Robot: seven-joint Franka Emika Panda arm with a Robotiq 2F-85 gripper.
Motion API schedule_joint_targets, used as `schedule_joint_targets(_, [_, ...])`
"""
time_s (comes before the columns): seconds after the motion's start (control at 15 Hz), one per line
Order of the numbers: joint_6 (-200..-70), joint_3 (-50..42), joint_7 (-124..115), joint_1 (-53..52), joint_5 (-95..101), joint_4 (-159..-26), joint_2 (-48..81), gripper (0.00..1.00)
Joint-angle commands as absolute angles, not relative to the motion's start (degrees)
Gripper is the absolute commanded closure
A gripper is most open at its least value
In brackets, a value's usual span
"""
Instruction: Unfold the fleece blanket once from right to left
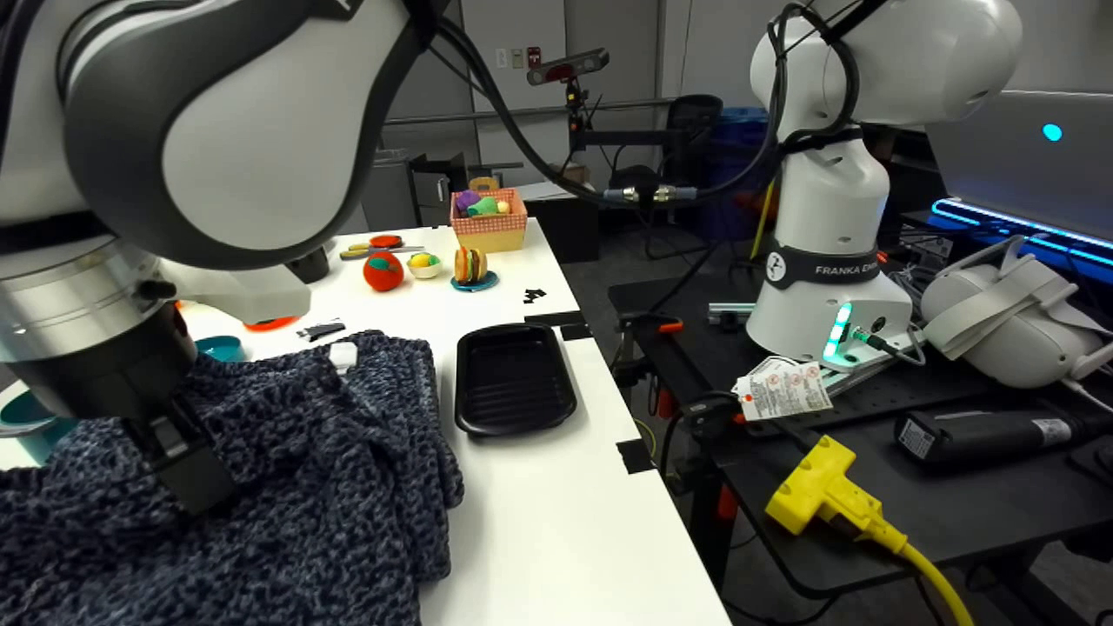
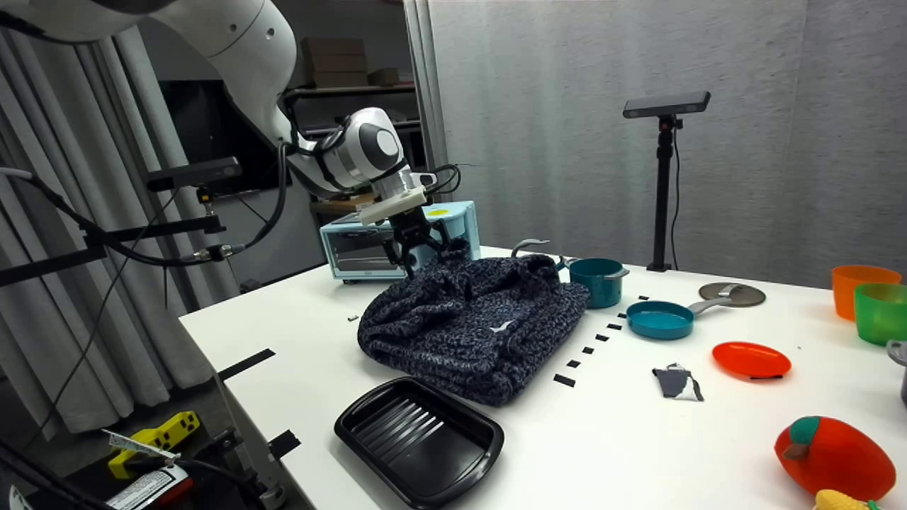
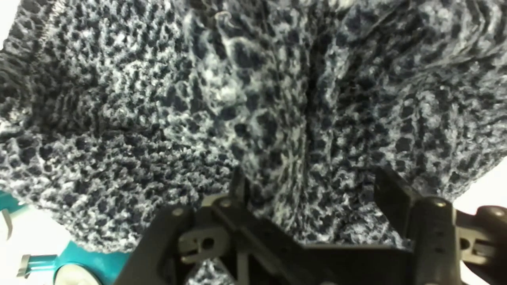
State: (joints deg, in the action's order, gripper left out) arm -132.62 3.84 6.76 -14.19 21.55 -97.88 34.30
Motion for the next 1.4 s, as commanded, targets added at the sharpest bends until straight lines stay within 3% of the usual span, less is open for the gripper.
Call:
schedule_joint_targets(0.0, [-130.8, 4.3, 7.4, -12.5, 19.0, -97.6, 34.4, 0.49])
schedule_joint_targets(0.4, [-129.6, 4.2, 7.3, -11.6, 16.9, -96.5, 35.9, 0.95])
schedule_joint_targets(0.47, [-129.5, 4.2, 7.3, -11.8, 17.1, -96.3, 36.0, 1.0])
schedule_joint_targets(1.33, [-124.5, 9.9, 13.5, -17.6, 18.8, -94.6, 35.7, 0.98])
